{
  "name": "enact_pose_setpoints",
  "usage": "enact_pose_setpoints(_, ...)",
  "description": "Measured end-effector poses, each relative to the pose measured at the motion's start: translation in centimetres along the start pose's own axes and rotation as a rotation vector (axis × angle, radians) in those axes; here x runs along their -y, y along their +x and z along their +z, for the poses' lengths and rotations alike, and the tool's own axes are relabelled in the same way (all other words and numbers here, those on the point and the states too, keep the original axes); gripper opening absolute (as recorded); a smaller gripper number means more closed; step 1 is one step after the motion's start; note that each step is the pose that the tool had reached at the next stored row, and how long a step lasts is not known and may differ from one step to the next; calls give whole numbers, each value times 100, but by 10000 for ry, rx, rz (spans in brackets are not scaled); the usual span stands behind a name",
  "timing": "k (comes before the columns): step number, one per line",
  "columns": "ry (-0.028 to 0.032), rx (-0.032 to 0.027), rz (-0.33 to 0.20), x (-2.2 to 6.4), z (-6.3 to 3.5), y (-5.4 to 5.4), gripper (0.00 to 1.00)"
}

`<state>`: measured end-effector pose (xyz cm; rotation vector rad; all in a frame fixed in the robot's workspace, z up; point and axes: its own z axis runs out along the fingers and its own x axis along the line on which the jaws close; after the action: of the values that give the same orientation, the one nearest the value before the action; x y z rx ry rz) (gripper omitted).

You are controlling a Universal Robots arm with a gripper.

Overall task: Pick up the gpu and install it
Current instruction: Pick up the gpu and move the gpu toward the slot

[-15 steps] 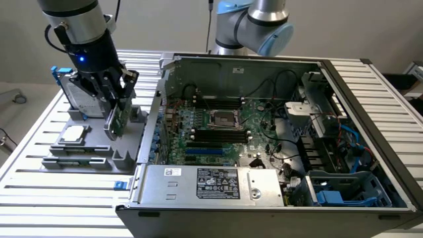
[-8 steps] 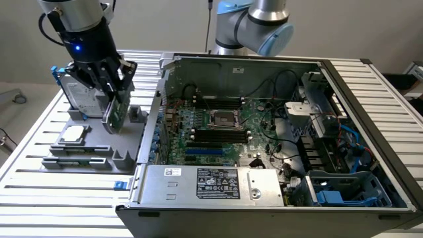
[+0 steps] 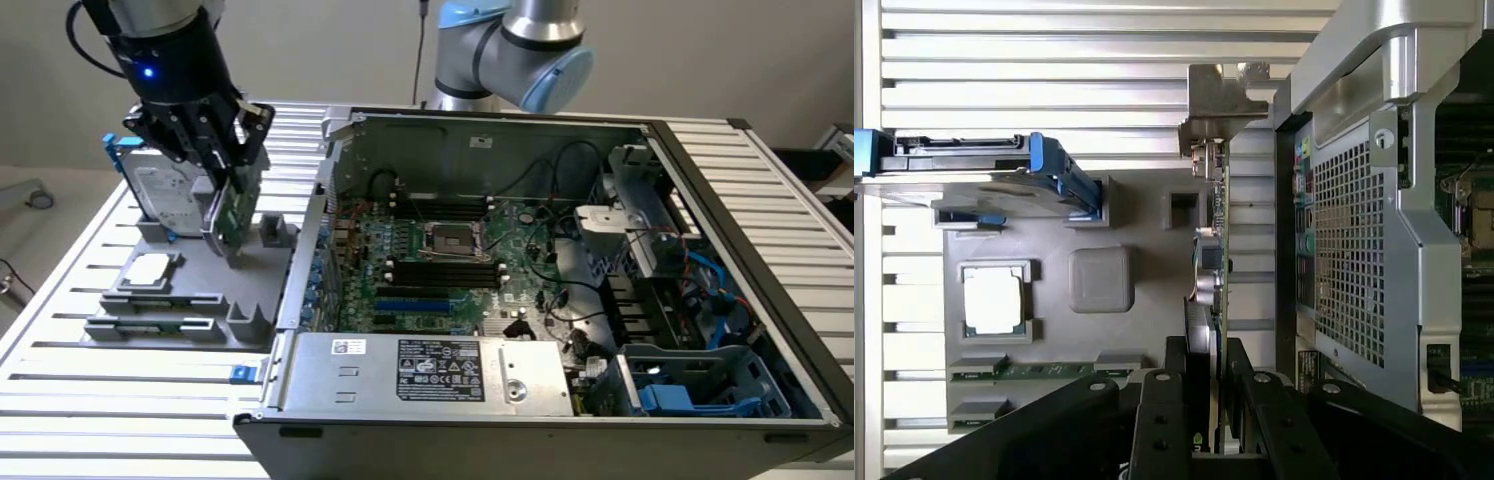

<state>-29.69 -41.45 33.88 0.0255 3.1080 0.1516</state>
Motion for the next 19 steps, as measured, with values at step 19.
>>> enact_pose_setpoints(19, -83, -219, -52, 10, -745, -498, 26)
